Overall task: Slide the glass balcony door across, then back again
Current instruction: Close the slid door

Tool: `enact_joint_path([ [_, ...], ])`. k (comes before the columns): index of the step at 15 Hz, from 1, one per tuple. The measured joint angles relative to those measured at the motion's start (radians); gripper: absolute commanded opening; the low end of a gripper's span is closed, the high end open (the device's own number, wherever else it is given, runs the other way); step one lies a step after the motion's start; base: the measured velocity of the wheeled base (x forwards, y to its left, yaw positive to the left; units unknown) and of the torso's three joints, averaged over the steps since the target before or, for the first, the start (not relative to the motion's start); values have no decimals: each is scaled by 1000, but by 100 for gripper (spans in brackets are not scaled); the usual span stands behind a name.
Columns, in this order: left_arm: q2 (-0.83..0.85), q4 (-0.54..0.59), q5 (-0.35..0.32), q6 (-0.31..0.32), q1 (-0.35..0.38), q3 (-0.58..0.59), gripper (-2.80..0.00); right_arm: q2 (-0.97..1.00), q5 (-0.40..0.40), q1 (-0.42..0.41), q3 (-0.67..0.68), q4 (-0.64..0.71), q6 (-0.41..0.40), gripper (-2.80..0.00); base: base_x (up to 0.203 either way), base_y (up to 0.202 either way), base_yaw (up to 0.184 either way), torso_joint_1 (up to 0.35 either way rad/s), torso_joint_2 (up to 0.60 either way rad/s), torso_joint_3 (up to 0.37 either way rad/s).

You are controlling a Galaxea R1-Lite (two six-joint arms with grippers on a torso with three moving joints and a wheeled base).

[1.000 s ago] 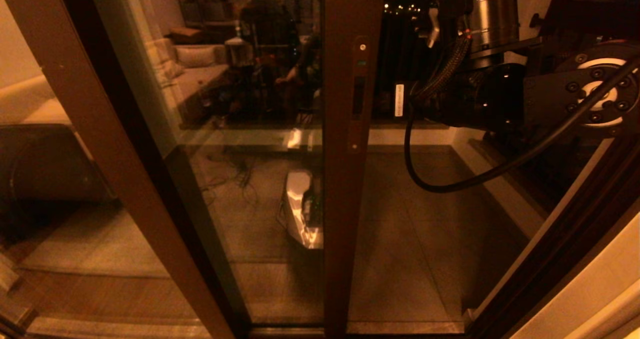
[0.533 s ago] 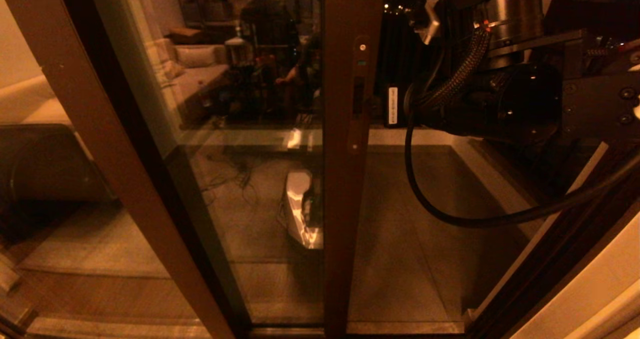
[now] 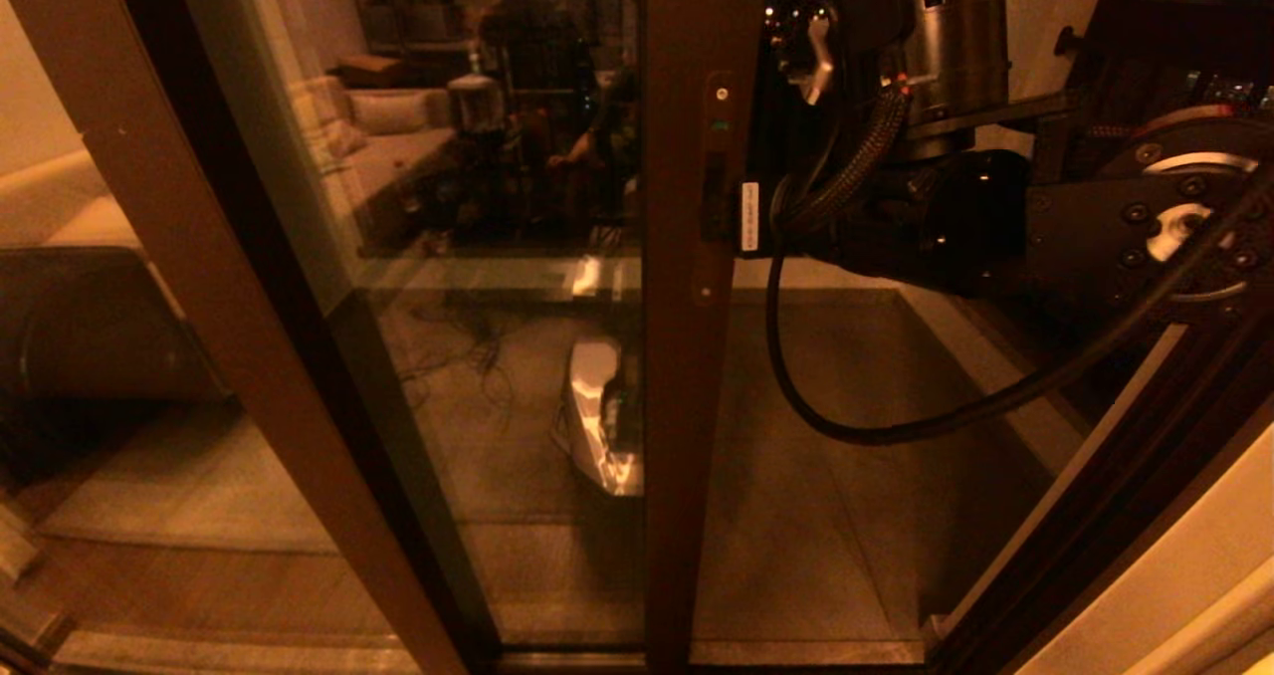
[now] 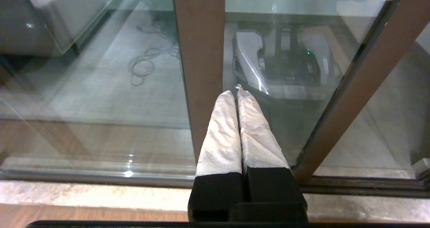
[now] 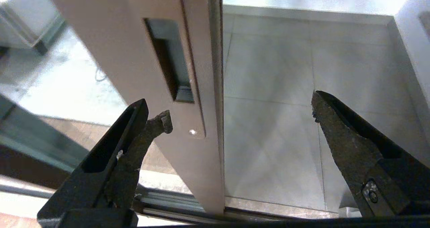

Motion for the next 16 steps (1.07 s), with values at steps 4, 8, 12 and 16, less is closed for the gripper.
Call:
enact_joint_path([
  [4,0,0,0,0,0,0,-280,31,0,-47,-17,-1,0,0,0,0,0,0,0,0],
  [8,0,0,0,0,0,0,-280,40,0,-71,-21,0,-1,0,0,0,0,0,0,0],
  [12,0,0,0,0,0,0,-280,45,0,-74,-21,0,-1,0,0,0,0,0,0,0],
  [16,0,0,0,0,0,0,-280,47,0,-91,-20,-1,-12,0,0,0,0,0,0,0],
])
